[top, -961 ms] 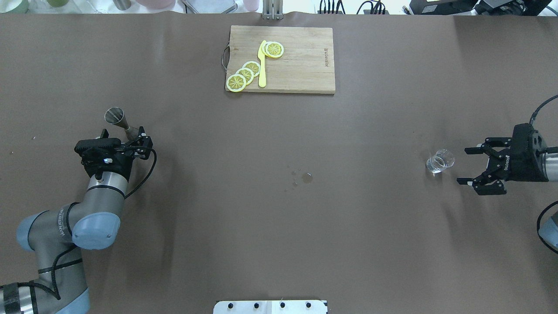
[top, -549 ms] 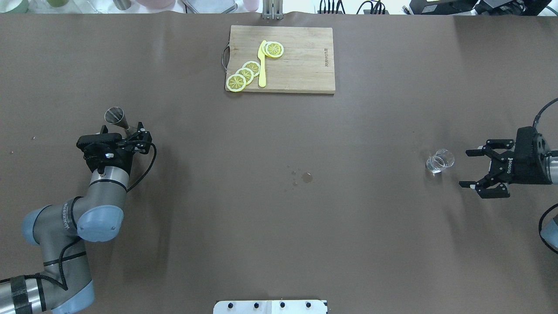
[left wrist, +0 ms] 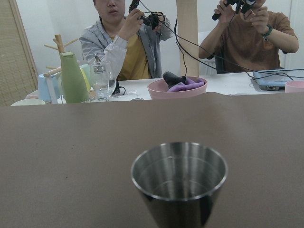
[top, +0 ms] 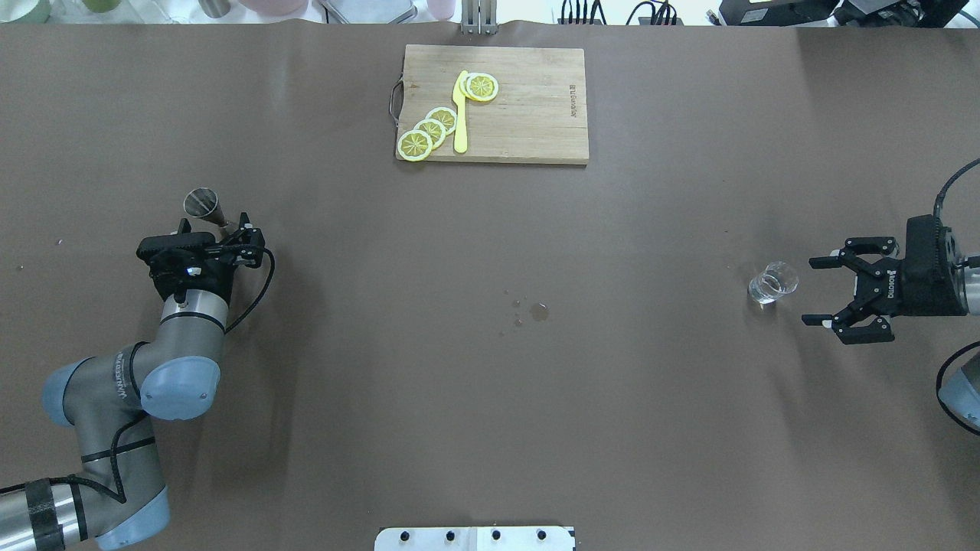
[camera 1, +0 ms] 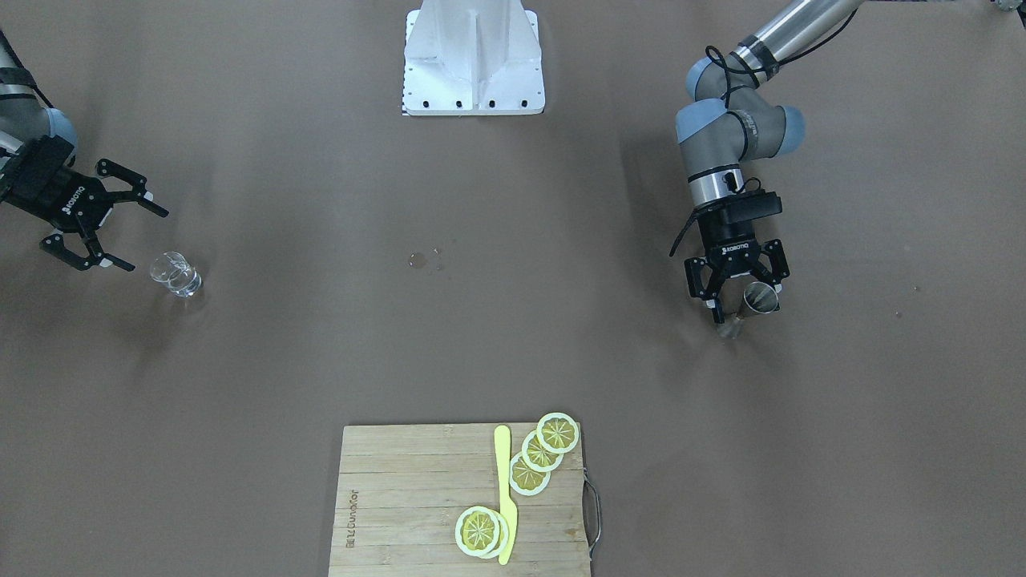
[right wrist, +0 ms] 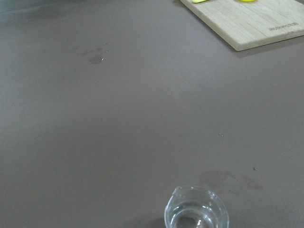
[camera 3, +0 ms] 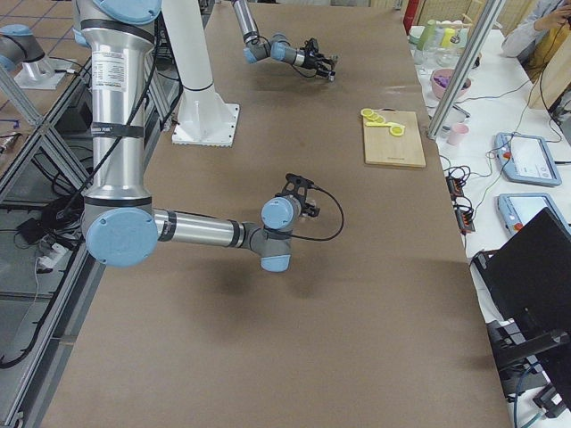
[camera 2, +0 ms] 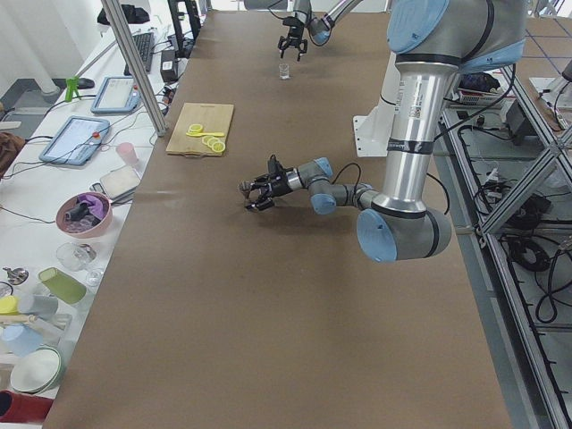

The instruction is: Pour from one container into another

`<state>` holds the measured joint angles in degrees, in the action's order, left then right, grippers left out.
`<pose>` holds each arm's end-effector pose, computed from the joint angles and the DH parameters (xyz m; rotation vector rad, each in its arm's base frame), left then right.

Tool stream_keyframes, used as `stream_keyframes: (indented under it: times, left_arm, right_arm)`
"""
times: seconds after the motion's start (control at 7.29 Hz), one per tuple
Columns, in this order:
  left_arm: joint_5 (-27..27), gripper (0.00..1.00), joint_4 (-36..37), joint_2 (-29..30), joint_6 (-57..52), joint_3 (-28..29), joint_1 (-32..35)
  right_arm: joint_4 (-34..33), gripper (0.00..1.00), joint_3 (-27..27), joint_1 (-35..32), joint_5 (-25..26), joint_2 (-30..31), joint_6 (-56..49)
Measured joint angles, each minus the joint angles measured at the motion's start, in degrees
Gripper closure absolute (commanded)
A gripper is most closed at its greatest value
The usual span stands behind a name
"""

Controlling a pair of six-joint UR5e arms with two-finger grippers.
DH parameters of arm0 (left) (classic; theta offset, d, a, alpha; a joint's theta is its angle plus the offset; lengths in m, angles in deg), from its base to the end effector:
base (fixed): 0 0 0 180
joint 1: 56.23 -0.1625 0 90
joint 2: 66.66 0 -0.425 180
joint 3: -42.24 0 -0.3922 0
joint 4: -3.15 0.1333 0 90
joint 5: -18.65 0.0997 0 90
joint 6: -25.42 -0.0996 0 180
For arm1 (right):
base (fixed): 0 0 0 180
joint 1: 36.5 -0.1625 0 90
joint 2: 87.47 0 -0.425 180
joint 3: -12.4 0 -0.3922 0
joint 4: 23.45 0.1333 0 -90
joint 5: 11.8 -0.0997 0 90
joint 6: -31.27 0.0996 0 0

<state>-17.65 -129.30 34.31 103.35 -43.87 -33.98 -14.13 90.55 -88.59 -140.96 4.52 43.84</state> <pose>0.4556 -0.4172 0.4938 1.0810 0.5083 -0.5604 -0.2215 -0.3990 0.5878 1.0863 -1.1364 -0.8574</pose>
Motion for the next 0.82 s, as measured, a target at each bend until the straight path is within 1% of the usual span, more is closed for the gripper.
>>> stream_keyframes:
  times: [0.14,0.27,0.41,0.82]
  left_arm:
    - [0.0,0.32,0.0,0.13,0.02,0.01,0.07]
    - [0.0,0.7,0.0,0.16,0.02,0.01,0.11]
    - [-0.13,1.0,0.0,0.28,0.02,-0.06,0.14]
    - [-4.17,1.0,-0.16,0.83,-0.7,-0.64,1.32]
  right_arm:
    - [0.08,0.01,-0.29,-0.38,-0.22,-0.29,-0.11]
    - [0.06,0.01,-0.54,-0.99,-0.49,-0.5,-0.31]
    - [-0.02,0.0,-0.89,-1.57,-0.82,-0.74,-0.51]
    - [0.15,0.01,-2.75,-1.53,-0.29,-1.96,-0.44]
